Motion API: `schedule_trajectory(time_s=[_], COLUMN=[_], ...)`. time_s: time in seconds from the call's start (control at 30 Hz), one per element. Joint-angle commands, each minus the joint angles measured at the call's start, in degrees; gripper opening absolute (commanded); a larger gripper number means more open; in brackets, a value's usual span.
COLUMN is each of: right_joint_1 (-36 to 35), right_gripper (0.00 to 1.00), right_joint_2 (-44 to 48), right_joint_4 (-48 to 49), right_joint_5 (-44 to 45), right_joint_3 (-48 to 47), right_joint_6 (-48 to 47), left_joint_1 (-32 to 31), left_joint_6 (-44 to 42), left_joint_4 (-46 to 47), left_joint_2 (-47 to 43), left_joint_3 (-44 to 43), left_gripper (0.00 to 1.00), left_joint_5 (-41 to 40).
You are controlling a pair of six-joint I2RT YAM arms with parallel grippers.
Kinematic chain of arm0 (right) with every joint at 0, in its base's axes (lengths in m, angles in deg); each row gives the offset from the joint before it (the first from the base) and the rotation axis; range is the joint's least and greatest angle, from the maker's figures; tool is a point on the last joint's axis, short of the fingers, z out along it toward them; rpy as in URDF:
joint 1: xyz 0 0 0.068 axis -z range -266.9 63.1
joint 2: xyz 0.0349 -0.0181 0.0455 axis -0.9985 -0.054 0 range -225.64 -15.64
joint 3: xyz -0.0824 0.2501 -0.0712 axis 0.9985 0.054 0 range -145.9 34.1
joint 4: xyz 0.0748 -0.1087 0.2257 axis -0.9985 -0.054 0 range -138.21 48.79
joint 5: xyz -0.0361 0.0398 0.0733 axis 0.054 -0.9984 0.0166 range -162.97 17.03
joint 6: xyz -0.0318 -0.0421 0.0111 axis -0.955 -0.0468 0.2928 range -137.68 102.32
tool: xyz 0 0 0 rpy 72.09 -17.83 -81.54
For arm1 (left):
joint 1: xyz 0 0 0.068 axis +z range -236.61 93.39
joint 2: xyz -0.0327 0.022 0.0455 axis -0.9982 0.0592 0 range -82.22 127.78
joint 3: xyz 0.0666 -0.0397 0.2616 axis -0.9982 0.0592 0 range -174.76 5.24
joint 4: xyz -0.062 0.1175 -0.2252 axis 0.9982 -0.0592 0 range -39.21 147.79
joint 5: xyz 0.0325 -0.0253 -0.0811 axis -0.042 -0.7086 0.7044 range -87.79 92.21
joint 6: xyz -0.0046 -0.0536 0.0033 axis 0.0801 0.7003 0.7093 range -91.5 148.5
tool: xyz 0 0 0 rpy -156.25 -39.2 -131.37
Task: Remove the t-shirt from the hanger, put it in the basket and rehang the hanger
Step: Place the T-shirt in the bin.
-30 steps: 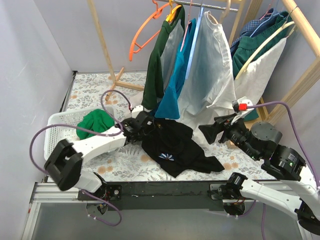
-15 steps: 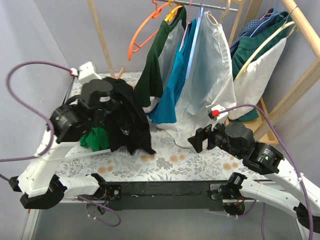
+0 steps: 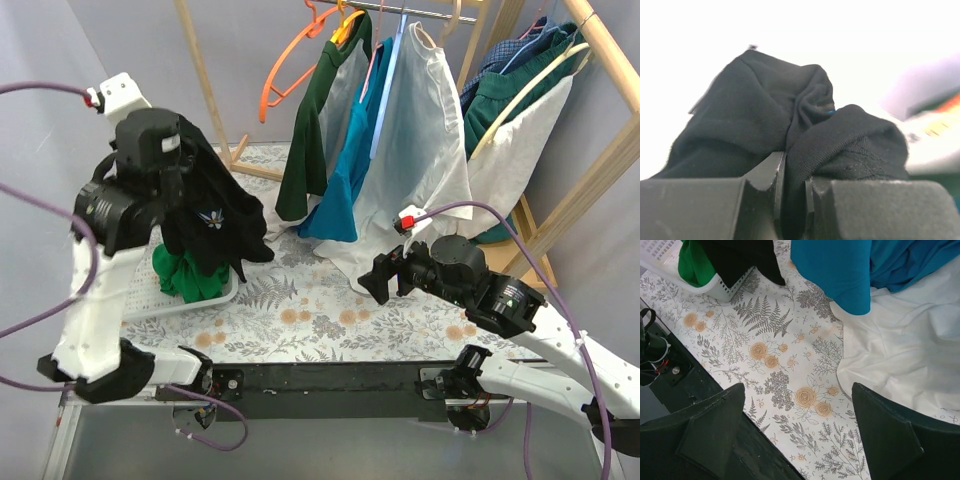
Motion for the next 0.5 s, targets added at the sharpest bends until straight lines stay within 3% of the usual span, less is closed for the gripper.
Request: schedule_trajectory(time_s=[0.0,0.2,0.33,0.47], right_joint_1=[-0.37,-0.46,-0.37,-0.46], right_gripper=[0.94,0.94,0.93,0.93], right_joint_2=[-0.28,-1.51,-3.01,-4.68], right_joint_4=[3.53,3.18,2.92,3.27], right_joint_5=[-1.22,-0.78,-1.04,-2.01], right_joint_3=[-1.78,-3.63,-4.77,-6.17], right_joint_6=[-0.90,-0.37,-0.90,-1.69], left_joint_1=[21.25,37.03,40.38,40.91], left_joint_6=[-7.83,-4.77,-4.14,-4.05], left_joint_4=[8.89,16.28,14.97,14.35], left_joint_2=[4.68,4.60,5.57,4.43], left_joint_3=[6.59,6.80,-0.16,-4.81], left_gripper=[0.00,0.00,0.00,0.00], left_joint_5=[18.91,34.05,34.23,27.57])
